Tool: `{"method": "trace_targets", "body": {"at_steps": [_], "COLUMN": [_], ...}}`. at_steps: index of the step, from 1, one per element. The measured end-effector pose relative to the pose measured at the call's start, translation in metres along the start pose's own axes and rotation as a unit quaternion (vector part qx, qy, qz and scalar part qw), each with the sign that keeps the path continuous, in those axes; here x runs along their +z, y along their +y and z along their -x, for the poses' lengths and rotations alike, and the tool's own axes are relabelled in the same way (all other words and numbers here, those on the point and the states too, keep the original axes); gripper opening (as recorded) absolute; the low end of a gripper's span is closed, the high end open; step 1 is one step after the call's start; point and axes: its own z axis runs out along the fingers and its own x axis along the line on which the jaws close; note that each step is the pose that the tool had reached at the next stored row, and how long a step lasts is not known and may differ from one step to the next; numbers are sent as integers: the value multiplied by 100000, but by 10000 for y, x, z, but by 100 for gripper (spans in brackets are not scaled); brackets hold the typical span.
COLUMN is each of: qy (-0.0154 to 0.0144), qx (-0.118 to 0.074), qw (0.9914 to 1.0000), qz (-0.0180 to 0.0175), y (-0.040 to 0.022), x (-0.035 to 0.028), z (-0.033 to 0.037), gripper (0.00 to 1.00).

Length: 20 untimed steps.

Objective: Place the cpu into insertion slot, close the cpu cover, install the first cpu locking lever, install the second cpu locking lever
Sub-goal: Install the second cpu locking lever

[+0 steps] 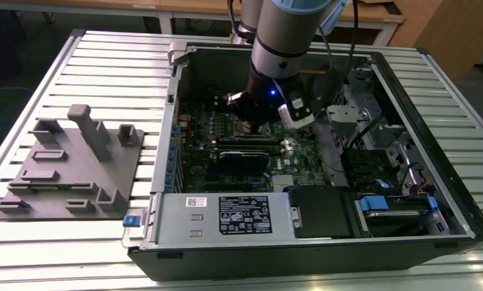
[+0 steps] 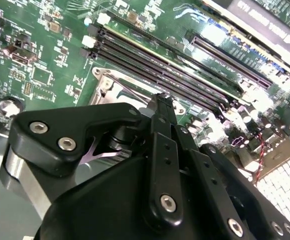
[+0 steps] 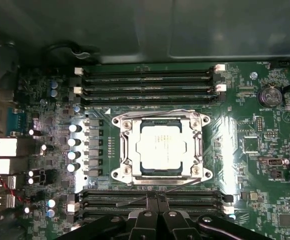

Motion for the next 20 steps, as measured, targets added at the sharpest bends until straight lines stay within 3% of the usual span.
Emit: {"method": "trace_targets", "body": {"at_steps": [5, 7, 12, 20], "qy": [99, 115, 161, 211], "qx": [-70, -87, -101, -96], "qw": [99991, 99988, 99982, 99982], "qz": [1314, 1568, 1868, 1889], "y": [-28, -47, -74, -80], "x": [11, 19, 50, 82], "z": [-36, -55, -97, -136], "gripper": [11, 11, 11, 11]}}
